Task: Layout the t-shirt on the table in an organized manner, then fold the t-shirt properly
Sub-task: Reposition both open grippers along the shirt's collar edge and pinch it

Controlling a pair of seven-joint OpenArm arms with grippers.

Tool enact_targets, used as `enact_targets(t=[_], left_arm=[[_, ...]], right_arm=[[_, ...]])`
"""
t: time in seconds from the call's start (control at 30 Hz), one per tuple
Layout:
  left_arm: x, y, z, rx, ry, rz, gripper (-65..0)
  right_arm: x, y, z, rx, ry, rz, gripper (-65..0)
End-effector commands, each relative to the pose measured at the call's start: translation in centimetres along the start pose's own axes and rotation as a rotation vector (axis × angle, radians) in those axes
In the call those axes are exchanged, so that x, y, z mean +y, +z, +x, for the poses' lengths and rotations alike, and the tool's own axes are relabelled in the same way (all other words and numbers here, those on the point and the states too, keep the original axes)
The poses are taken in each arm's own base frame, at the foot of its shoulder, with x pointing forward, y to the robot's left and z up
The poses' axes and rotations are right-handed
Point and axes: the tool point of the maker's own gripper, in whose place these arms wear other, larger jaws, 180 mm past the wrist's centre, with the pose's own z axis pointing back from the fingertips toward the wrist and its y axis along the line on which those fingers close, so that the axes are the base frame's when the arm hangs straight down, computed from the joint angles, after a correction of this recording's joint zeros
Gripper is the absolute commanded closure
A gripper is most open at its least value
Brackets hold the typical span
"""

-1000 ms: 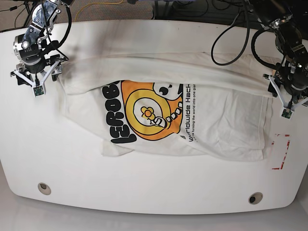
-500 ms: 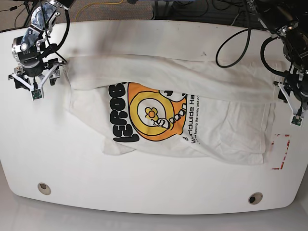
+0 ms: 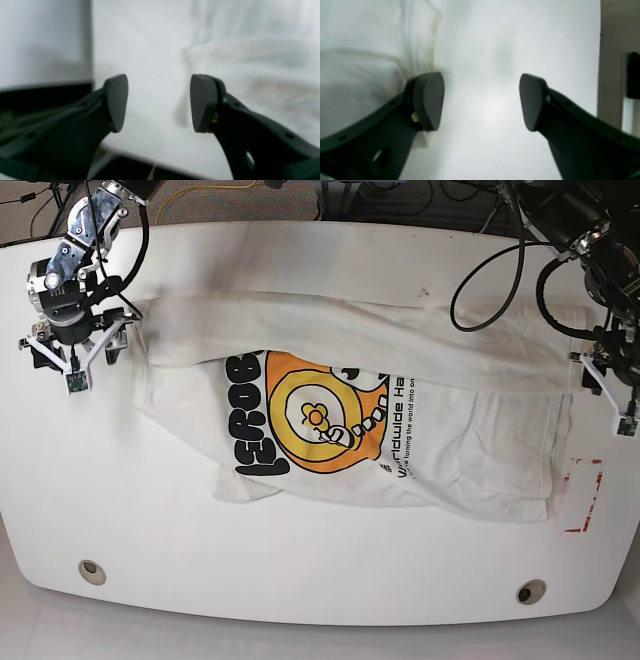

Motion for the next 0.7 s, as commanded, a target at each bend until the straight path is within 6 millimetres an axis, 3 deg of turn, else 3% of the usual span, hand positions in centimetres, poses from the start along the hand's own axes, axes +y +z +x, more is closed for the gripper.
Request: enact_targets(t=[0.0,0.17,0.27,0.37,0.67], left_arm=[[-1.8,0.0,0.8,-0.077,-0.025,-0.037,-36.5],[-5.5,-0.3,0.5,-0.145,-0.034,-0.121,-31.0],[-6.8,-0.4,-0.1,-0.153,-0.045,-0.153,-26.7],[-7.8,-0.4,-0.6,-0.155,-0.066,-0.179,-26.8],[-7.7,-0.2,-1.8,-0.157,-0.057,-0.178,-27.1]], right_arm=[[0.4,0.2,2.2,-0.073,-0.015,0.005,-44.5],[2.1,-0.2,3.8,-0.109,-0.053,0.036,-44.5],[2.8,-0.2,3.8,-0.109,-0.063,0.049,-44.5],[2.9,-0.3,3.2,-0.094,-0.064,0.055,-44.5],[4.3,0.0,-0.4,-0.016,-0.068,0.088,-44.5]])
